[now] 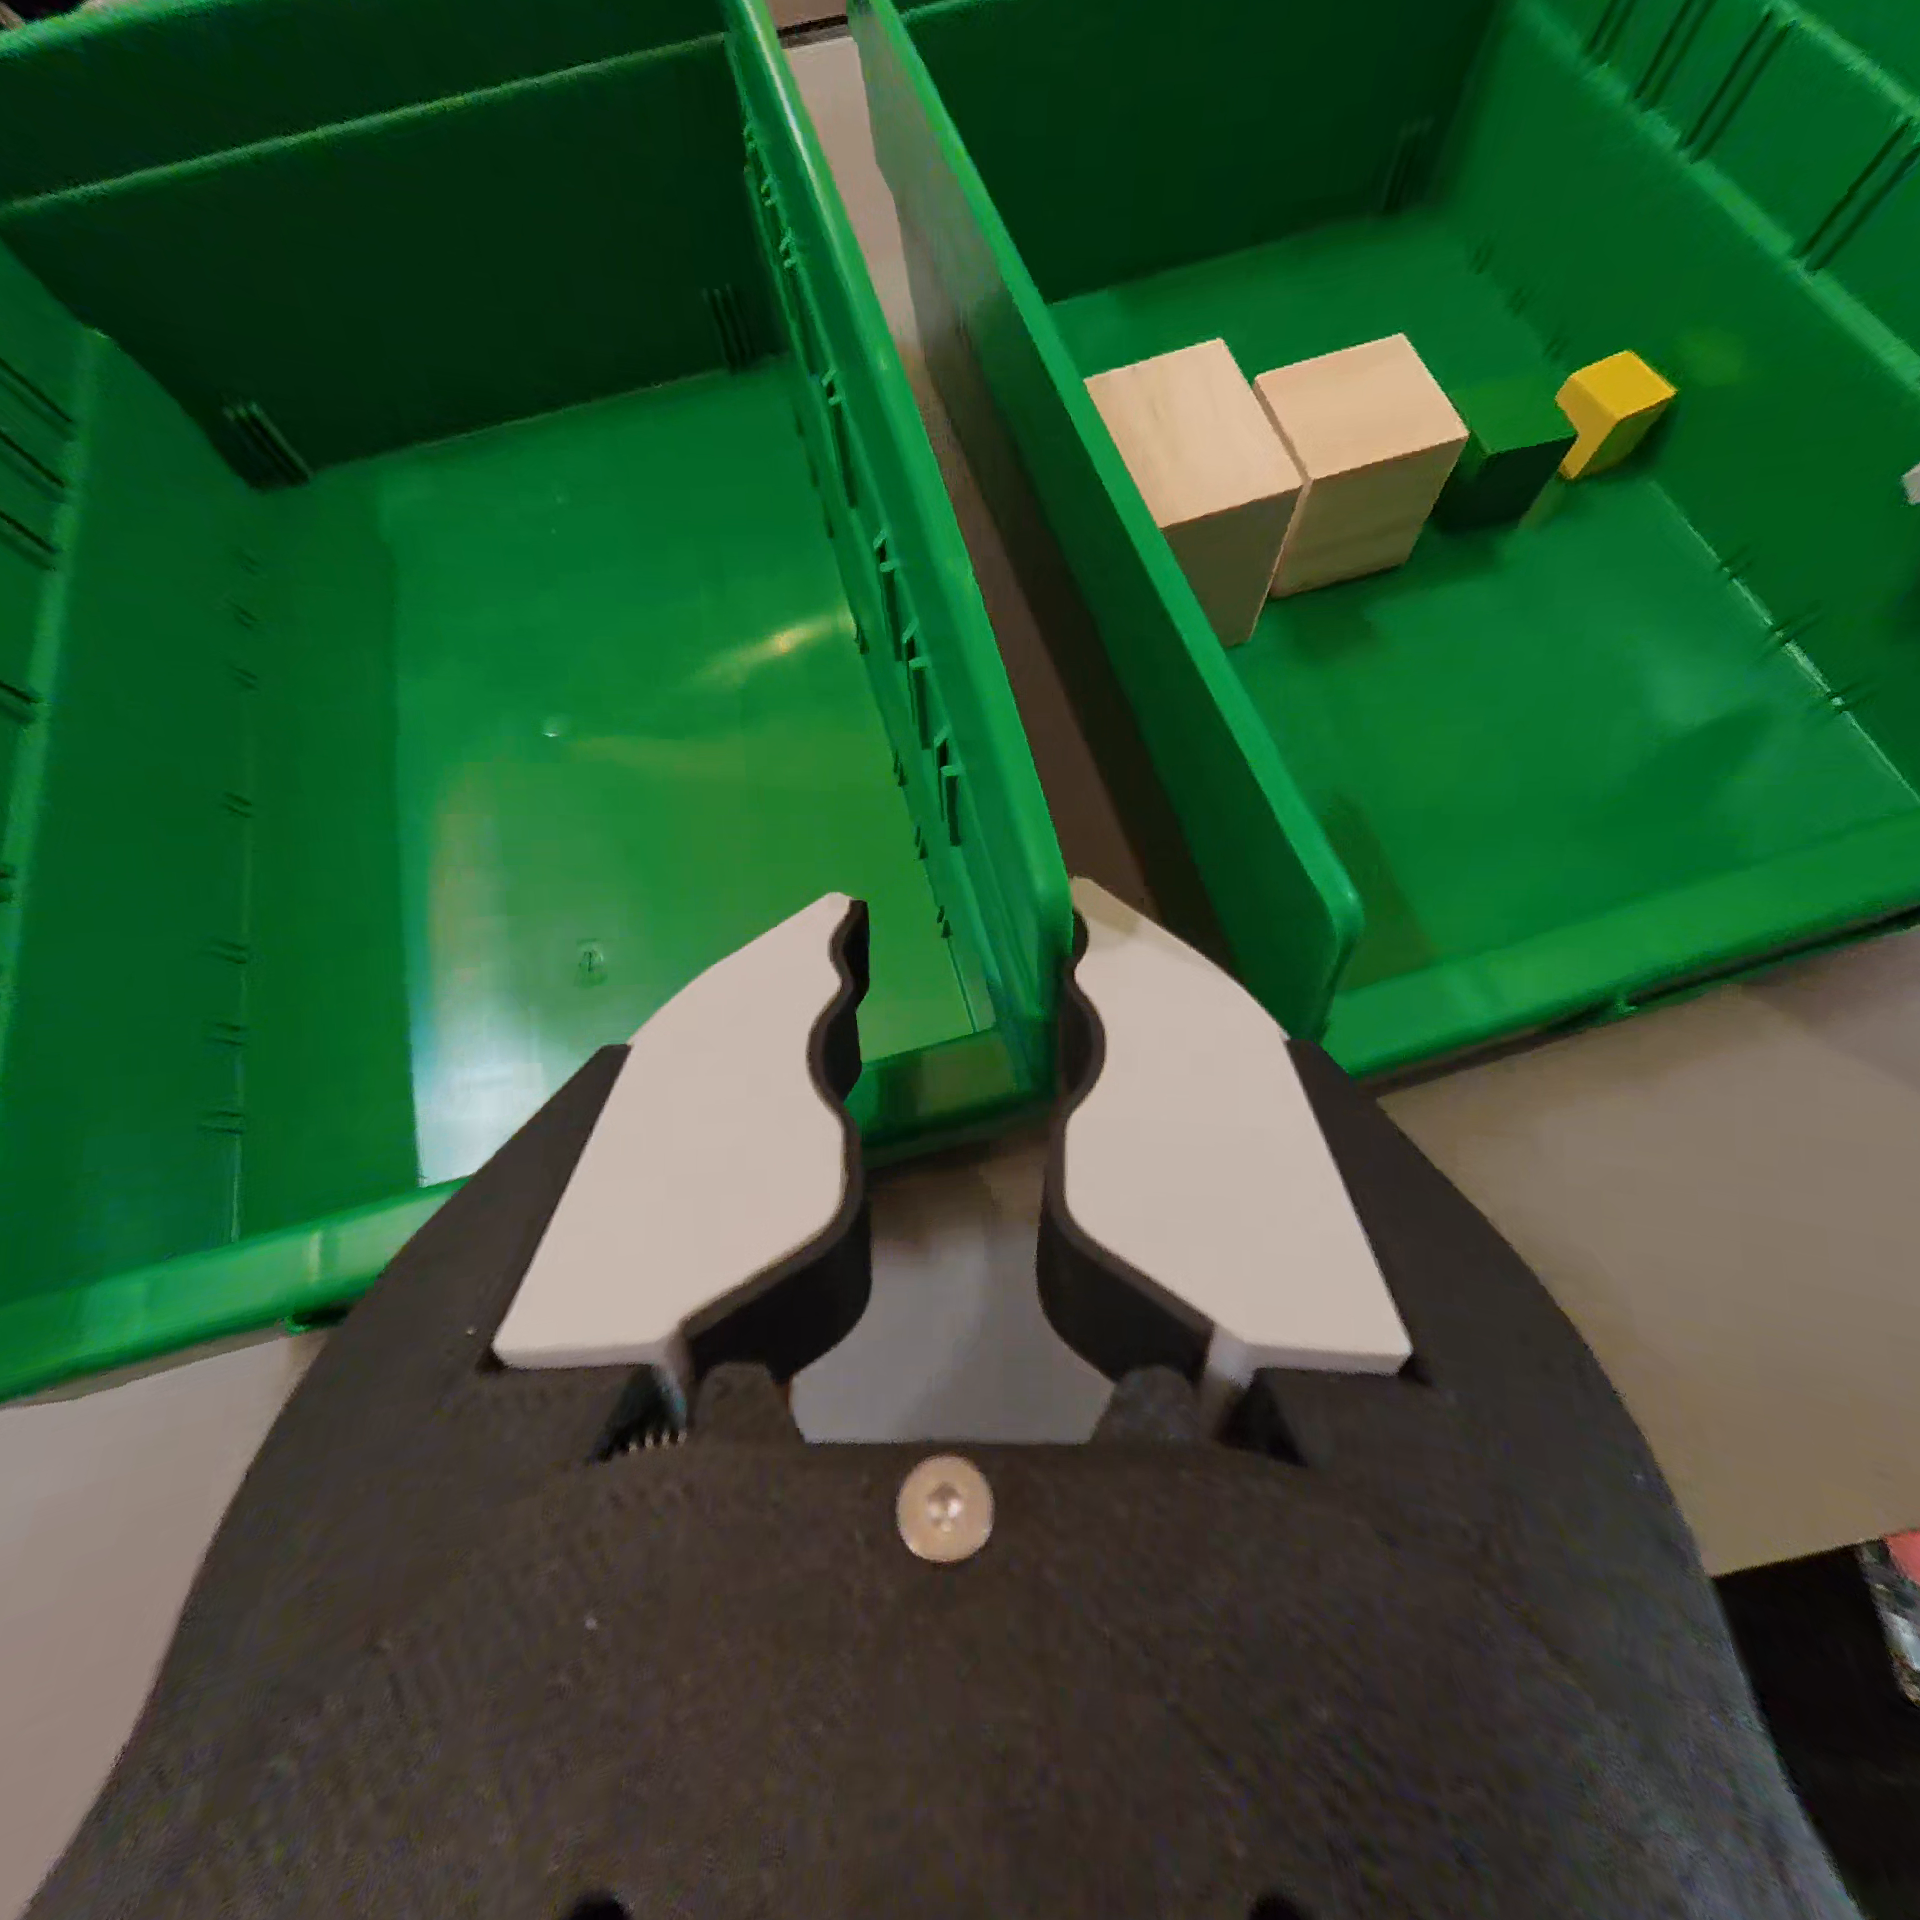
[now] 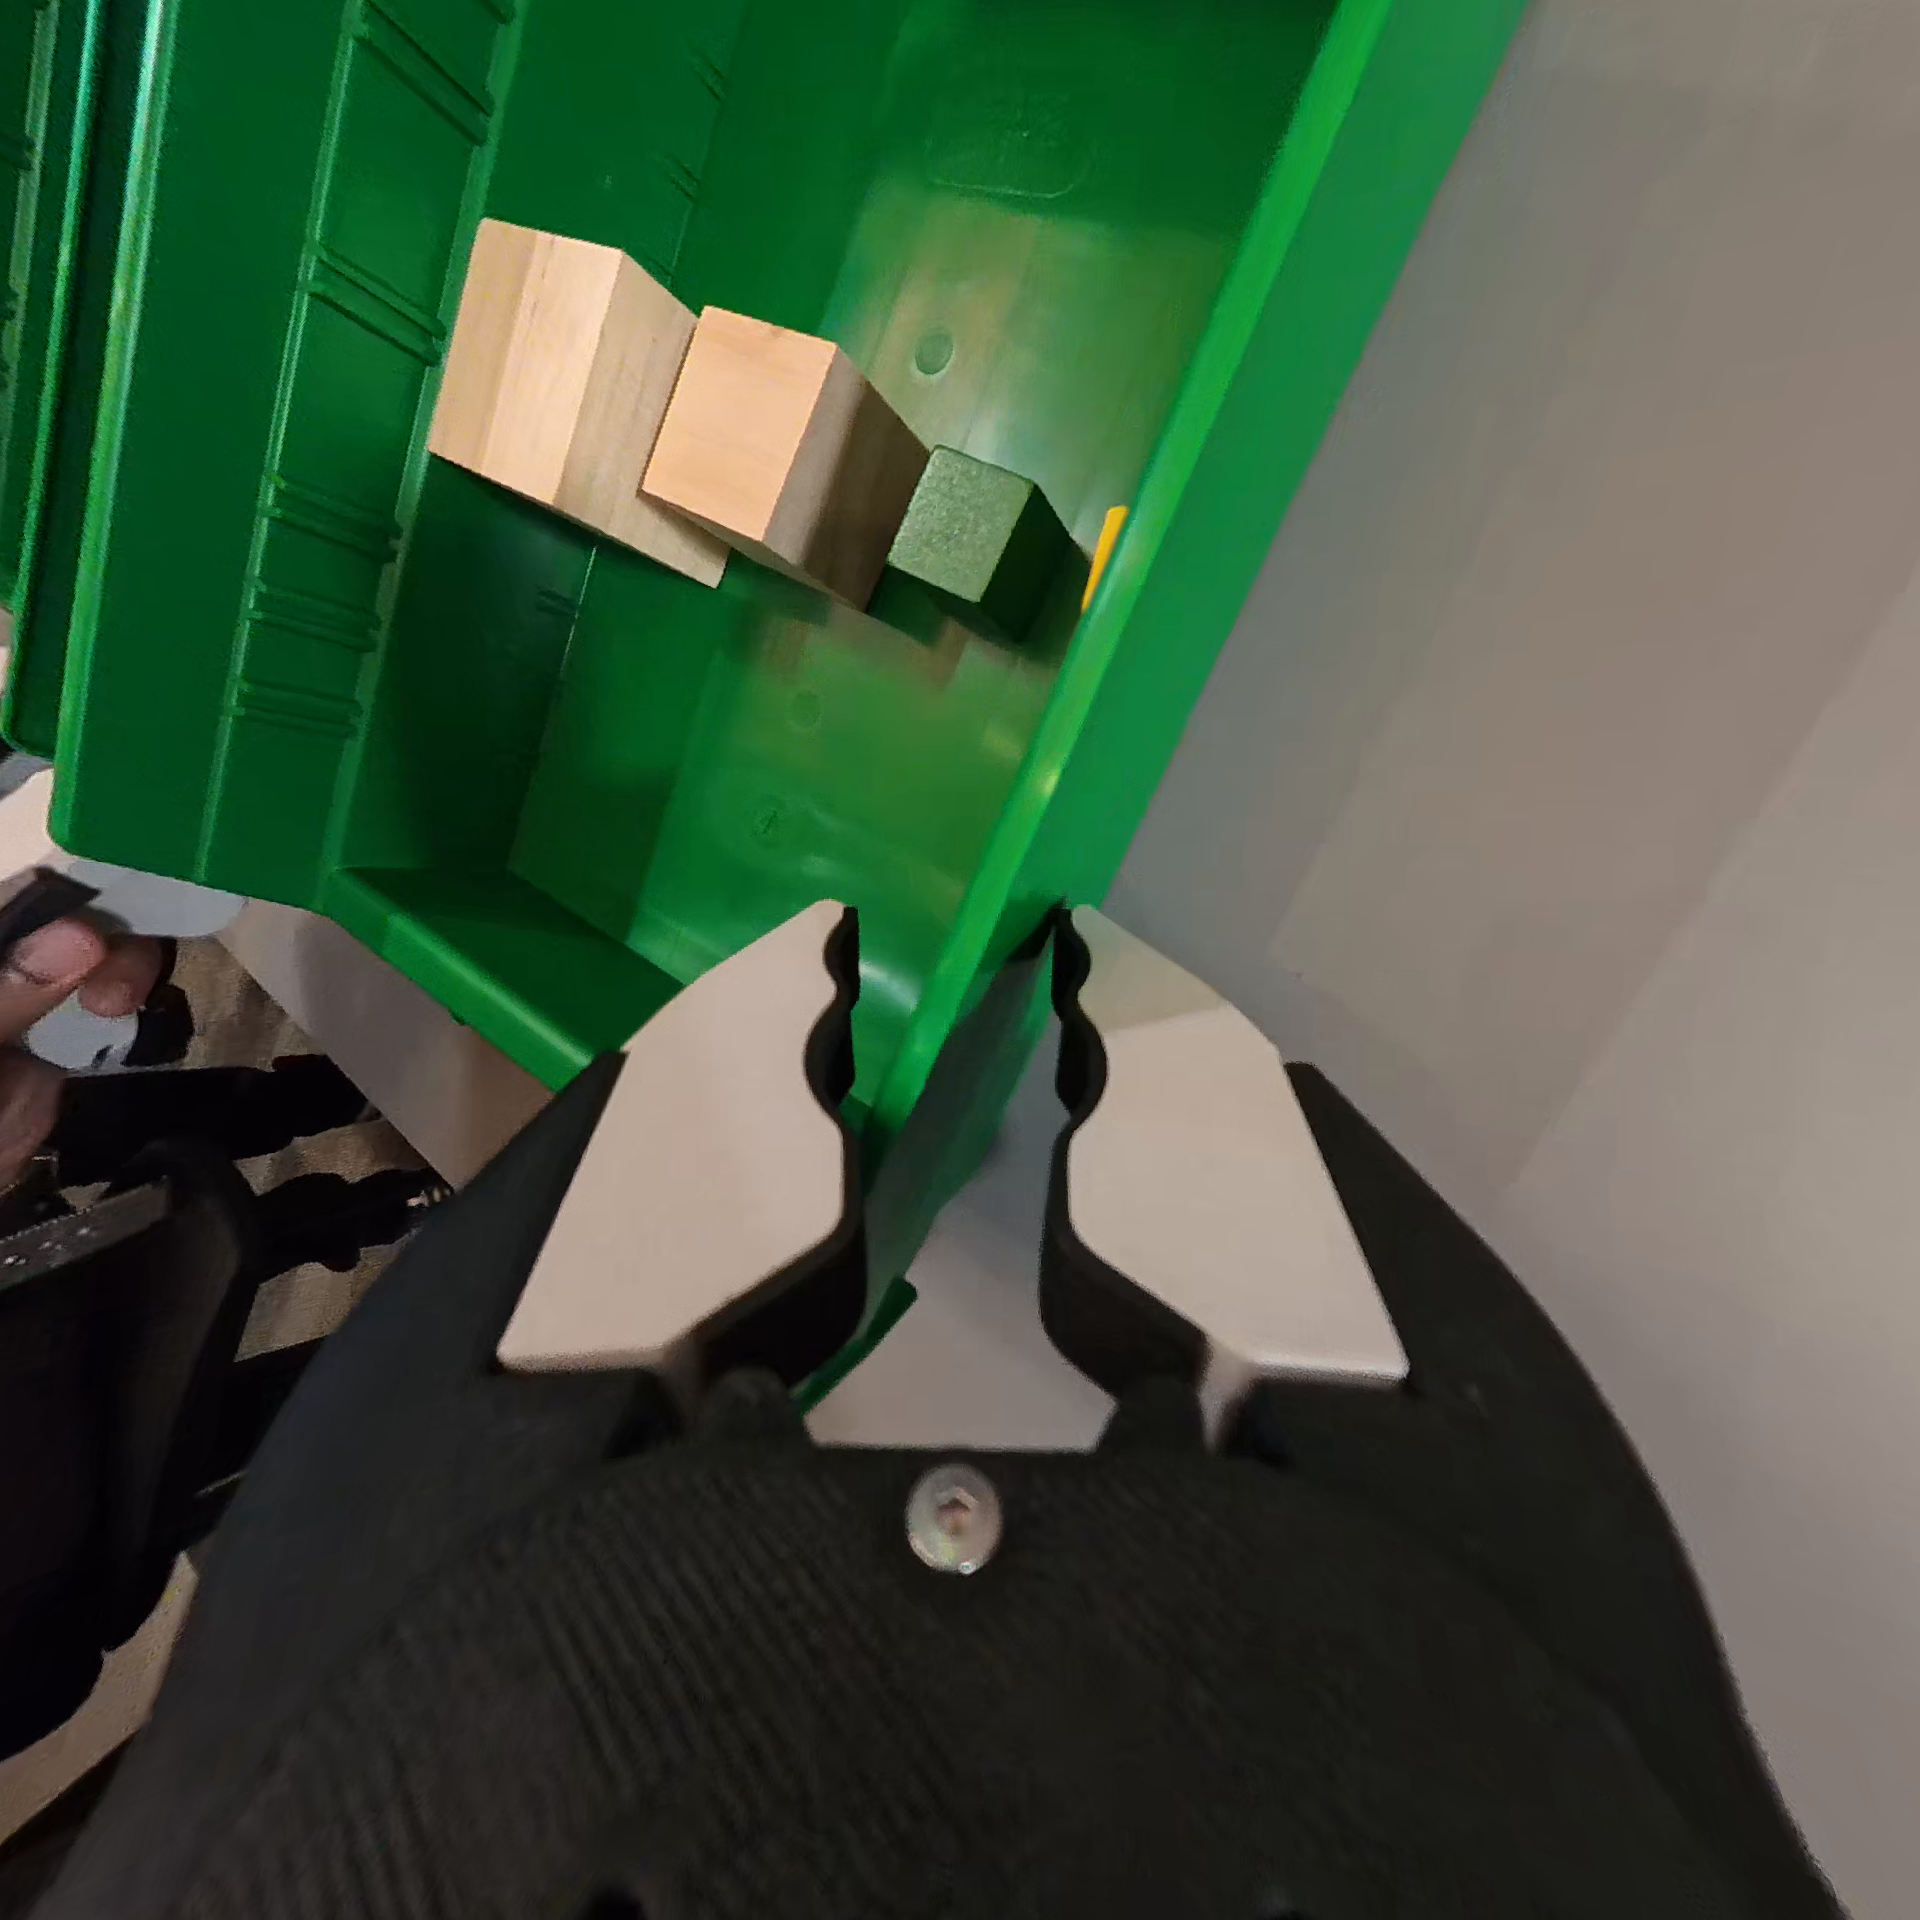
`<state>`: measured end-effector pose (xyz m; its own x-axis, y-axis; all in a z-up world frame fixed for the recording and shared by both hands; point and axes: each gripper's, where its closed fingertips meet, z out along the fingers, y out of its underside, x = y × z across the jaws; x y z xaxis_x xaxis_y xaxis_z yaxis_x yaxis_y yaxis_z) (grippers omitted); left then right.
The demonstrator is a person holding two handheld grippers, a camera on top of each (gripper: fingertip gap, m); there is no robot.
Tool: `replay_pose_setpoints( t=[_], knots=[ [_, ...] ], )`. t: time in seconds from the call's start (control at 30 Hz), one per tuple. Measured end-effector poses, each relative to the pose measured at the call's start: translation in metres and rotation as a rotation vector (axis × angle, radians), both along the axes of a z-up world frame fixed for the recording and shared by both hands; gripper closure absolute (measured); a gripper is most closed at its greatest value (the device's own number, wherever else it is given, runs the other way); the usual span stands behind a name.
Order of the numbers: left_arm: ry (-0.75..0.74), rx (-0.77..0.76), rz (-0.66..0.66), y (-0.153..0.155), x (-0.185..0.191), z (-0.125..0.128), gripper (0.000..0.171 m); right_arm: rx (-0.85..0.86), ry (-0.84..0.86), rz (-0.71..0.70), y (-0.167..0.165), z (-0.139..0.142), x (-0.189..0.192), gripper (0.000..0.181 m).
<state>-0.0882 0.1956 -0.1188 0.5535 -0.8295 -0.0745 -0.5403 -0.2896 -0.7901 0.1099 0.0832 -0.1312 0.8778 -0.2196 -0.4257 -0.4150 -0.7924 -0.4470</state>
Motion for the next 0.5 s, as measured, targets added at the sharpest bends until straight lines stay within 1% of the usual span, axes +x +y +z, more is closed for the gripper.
replay_pose_setpoints(
  t=[0.07,0.13,0.2,0.27,0.33,0.37,0.4,0.5],
  knots=[
    [0.048,0.032,0.006,0.003,0.001,-0.003,0.133,0.0,-0.017,0.012,0.0,0.0,0.0,0.144],
    [0.101,0.064,-0.007,0.004,0.003,-0.008,0.135,-0.003,-0.027,0.02,0.001,-0.001,0.0,0.144],
    [0.103,0.064,-0.043,0.0,0.009,-0.011,0.157,-0.006,-0.028,0.027,0.002,-0.001,0.001,0.143],
    [0.131,0.101,-0.034,0.004,0.007,-0.011,0.159,-0.009,-0.033,0.031,0.002,-0.001,0.001,0.143],
    [0.175,0.162,0.003,0.014,0.0,-0.008,0.164,-0.009,-0.044,0.039,0.002,-0.002,0.0,0.143],
    [0.169,0.166,0.015,0.017,-0.003,-0.007,0.165,-0.008,-0.046,0.041,0.002,-0.002,0.0,0.143],
    [0.138,0.139,0.027,0.019,-0.005,-0.005,0.165,-0.006,-0.044,0.042,0.003,-0.002,0.0,0.142],
    [0.058,0.125,0.075,0.032,-0.014,0.009,0.166,-0.002,-0.034,0.045,0.005,-0.002,0.0,0.141]
  ],
)
